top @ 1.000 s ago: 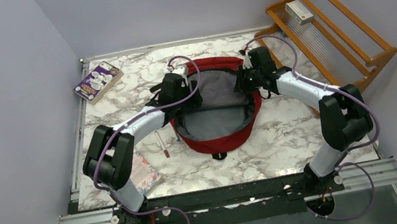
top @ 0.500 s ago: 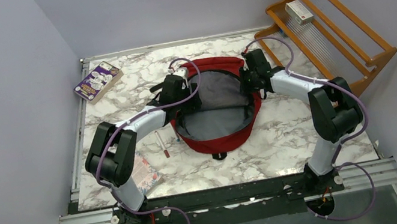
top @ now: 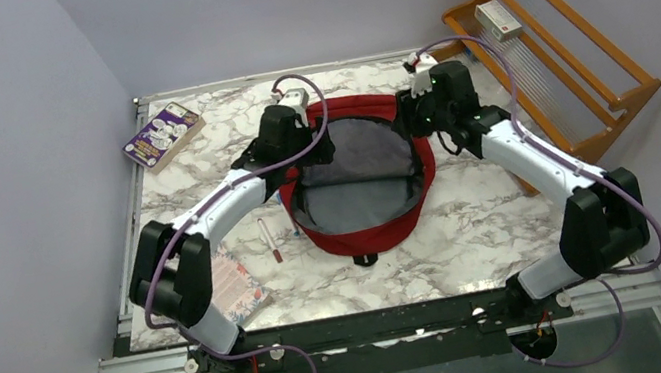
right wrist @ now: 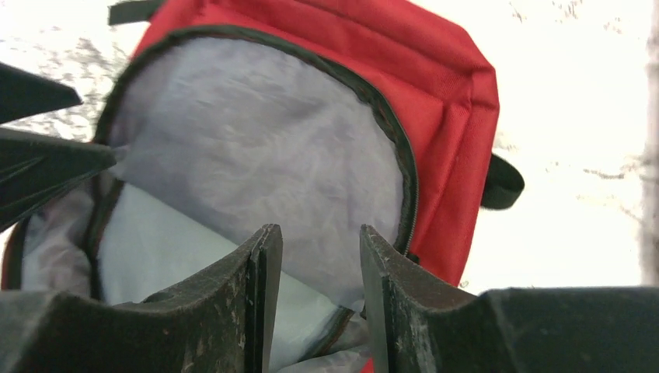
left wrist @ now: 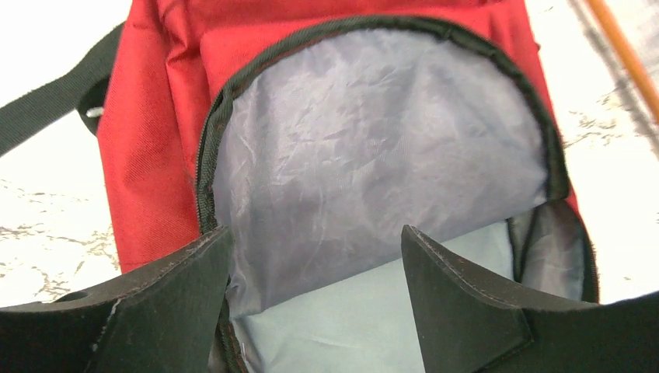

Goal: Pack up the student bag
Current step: Adjust the student bag at the center of the board.

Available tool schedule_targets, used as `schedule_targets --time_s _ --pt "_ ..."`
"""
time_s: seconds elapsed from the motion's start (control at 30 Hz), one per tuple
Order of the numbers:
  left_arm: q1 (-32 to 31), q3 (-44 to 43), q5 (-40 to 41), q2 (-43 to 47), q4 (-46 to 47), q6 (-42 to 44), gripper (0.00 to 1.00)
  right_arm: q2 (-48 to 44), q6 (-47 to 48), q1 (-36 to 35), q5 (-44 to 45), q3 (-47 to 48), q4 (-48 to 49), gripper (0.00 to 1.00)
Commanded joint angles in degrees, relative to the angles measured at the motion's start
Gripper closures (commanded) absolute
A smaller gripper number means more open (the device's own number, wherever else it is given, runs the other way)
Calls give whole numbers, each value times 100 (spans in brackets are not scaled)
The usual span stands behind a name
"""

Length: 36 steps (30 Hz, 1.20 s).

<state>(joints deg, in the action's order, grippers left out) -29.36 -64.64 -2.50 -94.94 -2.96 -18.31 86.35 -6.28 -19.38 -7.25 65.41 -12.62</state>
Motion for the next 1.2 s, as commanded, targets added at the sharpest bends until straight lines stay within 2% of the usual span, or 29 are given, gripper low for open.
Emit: schedule_targets --time_s 0.0,0.13,0.23,0.43,0.53,0.8,0.97,1.17 --pt "36 -26 -94 653 -82 24 20 -326 558 26 -852 -268 277 53" --pt "111 334 190 1098 -96 -106 18 -365 831 -95 -1323 -410 497 53" --pt "313 680 547 1430 -111 -327 16 -455 1204 -500 -1315 -604 934 52" --pt "881 1243 473 1954 -135 -691 15 -245 2842 -1439 -886 -1016 1697 46" --pt "1019 1409 395 2123 -163 -677 15 -12 3649 -1667 -930 -1104 1820 39" --pt "1217 1785 364 2438 -205 -546 14 666 5285 -1876 -219 -947 1899 36" --pt "1264 1929 415 2546 -187 -500 14 839 5714 -1969 -113 -932 1921 33" --pt "1267 1993 482 2596 -164 -427 14 1126 5988 -2078 412 -965 2008 31"
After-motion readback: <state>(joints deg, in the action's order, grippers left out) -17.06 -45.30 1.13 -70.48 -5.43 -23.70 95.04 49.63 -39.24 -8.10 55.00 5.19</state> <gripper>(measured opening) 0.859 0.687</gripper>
